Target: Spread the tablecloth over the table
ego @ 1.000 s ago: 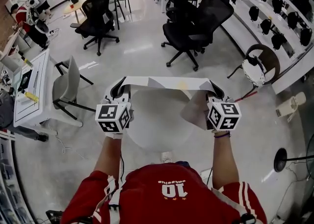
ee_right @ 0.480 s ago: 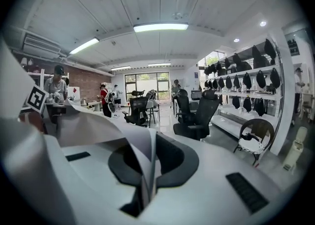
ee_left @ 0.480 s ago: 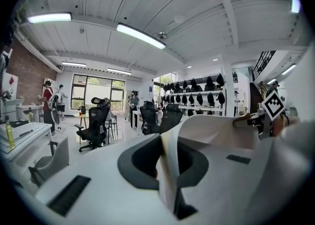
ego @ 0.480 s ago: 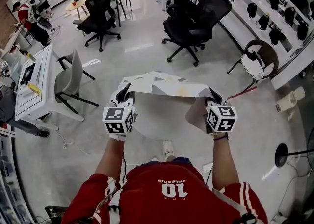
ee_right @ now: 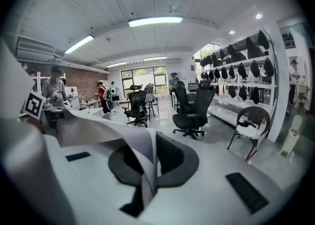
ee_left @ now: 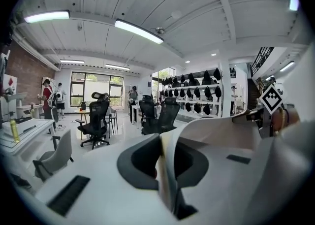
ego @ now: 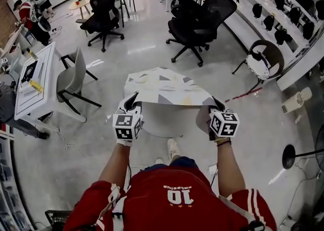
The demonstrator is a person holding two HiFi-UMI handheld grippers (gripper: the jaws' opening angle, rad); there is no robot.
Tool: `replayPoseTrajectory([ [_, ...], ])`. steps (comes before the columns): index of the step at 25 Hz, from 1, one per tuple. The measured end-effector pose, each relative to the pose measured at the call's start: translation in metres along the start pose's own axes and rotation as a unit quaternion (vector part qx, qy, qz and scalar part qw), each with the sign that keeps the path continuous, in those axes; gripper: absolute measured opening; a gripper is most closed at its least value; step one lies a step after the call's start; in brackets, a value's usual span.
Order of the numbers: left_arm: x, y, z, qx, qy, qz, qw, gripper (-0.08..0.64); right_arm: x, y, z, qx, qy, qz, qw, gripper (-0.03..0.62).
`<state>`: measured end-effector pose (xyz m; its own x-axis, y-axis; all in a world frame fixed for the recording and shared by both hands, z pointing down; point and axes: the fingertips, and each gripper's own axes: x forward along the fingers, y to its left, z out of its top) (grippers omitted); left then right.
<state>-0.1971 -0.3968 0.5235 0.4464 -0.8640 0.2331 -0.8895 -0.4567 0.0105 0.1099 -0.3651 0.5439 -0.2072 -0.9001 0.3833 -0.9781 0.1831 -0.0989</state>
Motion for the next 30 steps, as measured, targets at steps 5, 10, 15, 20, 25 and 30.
replayPoseTrajectory([
  [5,-0.011,-0.001,-0.019,-0.001,0.009,-0.004,0.9999,0.014,-0.007,0.008,-0.023,-0.002,0.013,0.004,1.000,0.017],
  [10,-0.016,-0.004,-0.037,-0.010,0.024,-0.004,0.9997,0.025,-0.013,0.010,-0.046,-0.013,0.044,0.016,0.999,0.018],
  [15,-0.024,-0.007,-0.054,-0.027,0.042,-0.003,0.9988,0.042,-0.016,0.010,-0.065,-0.004,0.072,0.034,0.997,0.018],
  [20,-0.029,-0.008,-0.077,0.035,0.087,0.033,0.9950,0.066,-0.016,0.013,-0.089,-0.027,0.122,0.054,0.991,0.020],
  [25,-0.042,-0.011,-0.098,0.014,0.125,0.045,0.9910,0.128,-0.027,0.011,-0.101,-0.044,0.143,0.065,0.987,0.055],
  [30,-0.061,-0.015,-0.131,0.007,0.168,0.062,0.9839,0.156,-0.047,0.015,-0.115,-0.080,0.157,0.085,0.981,0.084],
])
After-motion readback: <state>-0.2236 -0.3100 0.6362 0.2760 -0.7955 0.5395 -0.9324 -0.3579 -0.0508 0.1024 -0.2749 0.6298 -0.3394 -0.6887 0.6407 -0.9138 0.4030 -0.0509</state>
